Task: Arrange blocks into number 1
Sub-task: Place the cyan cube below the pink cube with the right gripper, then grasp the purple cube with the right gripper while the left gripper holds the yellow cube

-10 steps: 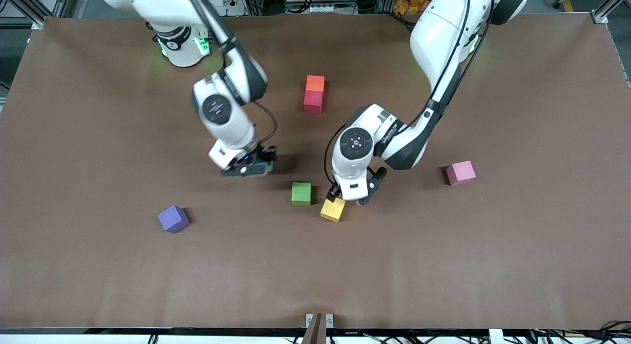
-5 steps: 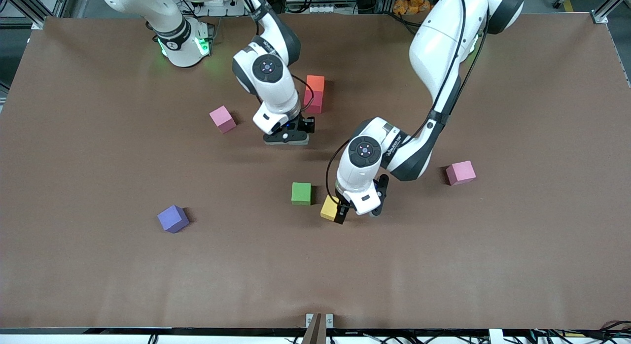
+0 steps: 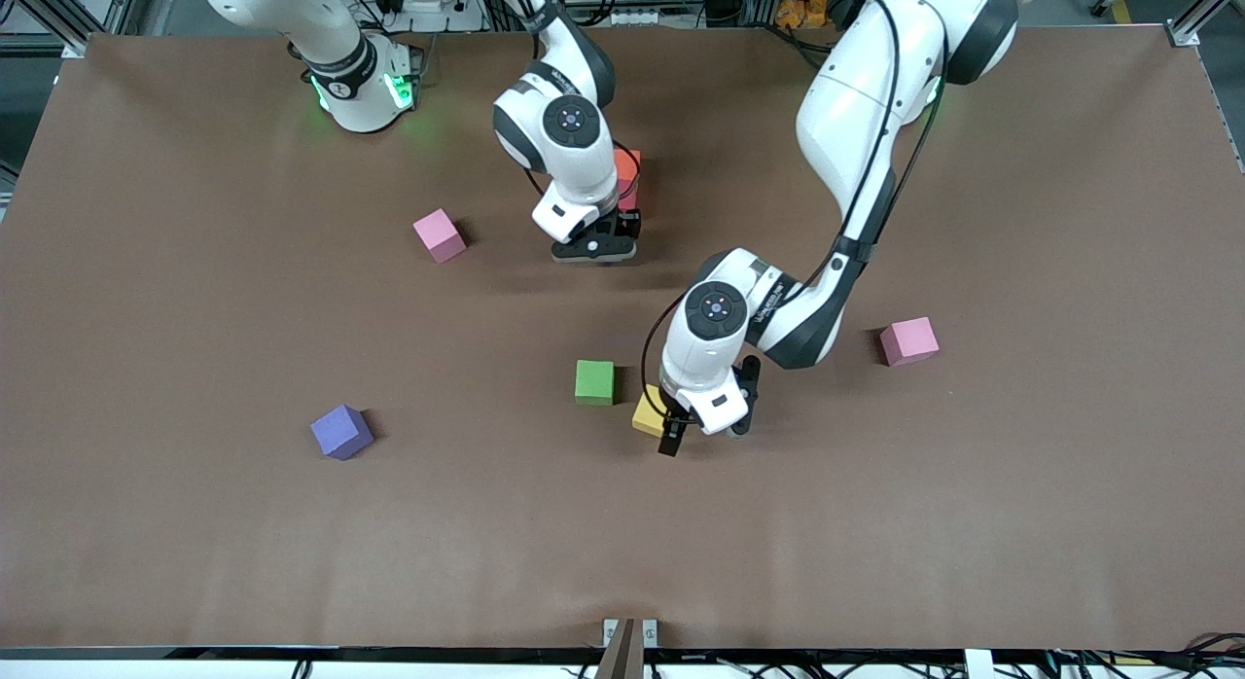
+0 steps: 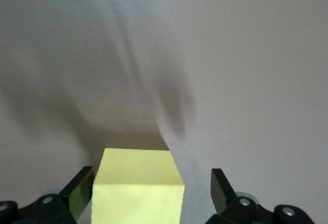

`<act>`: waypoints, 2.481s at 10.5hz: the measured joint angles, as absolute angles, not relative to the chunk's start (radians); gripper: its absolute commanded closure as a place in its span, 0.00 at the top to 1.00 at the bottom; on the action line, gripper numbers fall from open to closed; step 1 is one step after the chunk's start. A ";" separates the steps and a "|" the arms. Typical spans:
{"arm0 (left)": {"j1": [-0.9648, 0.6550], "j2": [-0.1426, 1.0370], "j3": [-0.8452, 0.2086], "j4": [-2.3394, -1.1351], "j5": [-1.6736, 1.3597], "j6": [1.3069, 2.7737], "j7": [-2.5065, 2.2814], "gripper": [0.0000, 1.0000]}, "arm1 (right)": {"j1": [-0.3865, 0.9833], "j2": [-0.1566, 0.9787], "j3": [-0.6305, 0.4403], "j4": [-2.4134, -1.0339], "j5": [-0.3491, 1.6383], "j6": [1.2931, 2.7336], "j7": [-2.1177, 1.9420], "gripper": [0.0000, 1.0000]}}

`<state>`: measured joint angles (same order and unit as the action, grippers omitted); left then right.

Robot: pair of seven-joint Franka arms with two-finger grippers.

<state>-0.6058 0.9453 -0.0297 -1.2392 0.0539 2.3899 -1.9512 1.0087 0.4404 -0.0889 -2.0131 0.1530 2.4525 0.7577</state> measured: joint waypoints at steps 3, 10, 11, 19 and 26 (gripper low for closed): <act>-0.625 0.969 -0.026 -1.231 0.054 2.410 -1.947 1.00 | 1.047 0.465 -0.089 -2.013 0.153 2.463 0.796 0.53; -0.640 0.982 -0.024 -1.232 0.054 2.411 -1.879 0.60 | 1.101 0.476 -0.089 -2.011 0.153 2.466 0.874 1.00; -0.640 0.985 -0.025 -1.232 0.054 2.411 -1.869 0.20 | 1.101 0.476 -0.089 -2.011 0.153 2.467 0.877 1.00; -0.636 0.931 -0.039 -1.229 0.051 2.267 -1.663 0.00 | 0.876 0.250 -0.111 -1.990 0.149 2.186 0.595 1.00; -0.690 0.828 -0.204 -1.328 0.051 2.101 -1.406 0.00 | 0.399 0.272 -0.116 -1.954 0.127 2.180 -0.007 1.00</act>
<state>-0.6900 0.8280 -0.2035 -1.3281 0.0509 2.1005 -1.4057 0.3993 0.2724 -0.1157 -1.9540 0.1271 2.1798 -0.0075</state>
